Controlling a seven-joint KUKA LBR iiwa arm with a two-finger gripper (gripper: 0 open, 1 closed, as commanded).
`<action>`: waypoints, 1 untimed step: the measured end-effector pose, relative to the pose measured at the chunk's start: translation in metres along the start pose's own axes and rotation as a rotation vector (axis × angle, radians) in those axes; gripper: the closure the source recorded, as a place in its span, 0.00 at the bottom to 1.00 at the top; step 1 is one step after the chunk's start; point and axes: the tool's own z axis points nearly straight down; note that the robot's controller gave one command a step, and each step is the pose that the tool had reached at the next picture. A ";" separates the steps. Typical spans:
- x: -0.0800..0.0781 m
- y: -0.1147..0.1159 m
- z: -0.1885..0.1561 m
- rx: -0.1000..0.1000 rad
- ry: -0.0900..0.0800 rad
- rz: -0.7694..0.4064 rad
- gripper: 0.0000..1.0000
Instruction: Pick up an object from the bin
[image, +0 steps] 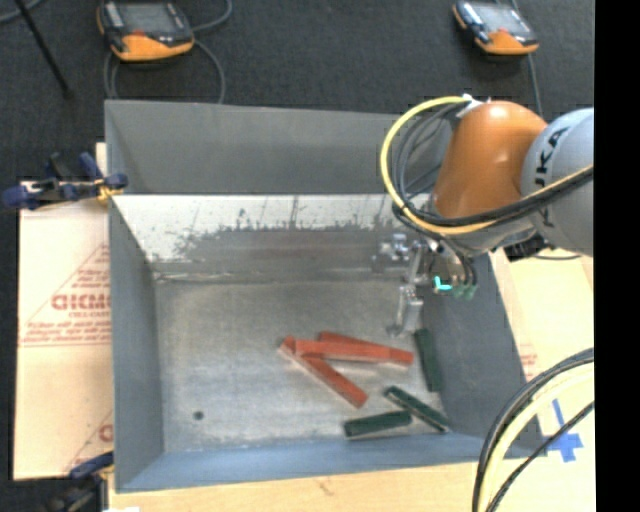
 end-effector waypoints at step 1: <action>0.049 -0.014 0.097 0.000 0.001 -0.081 0.00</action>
Offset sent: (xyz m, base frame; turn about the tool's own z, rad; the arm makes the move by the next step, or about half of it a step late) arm -0.0472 -0.0118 -0.0936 -0.0828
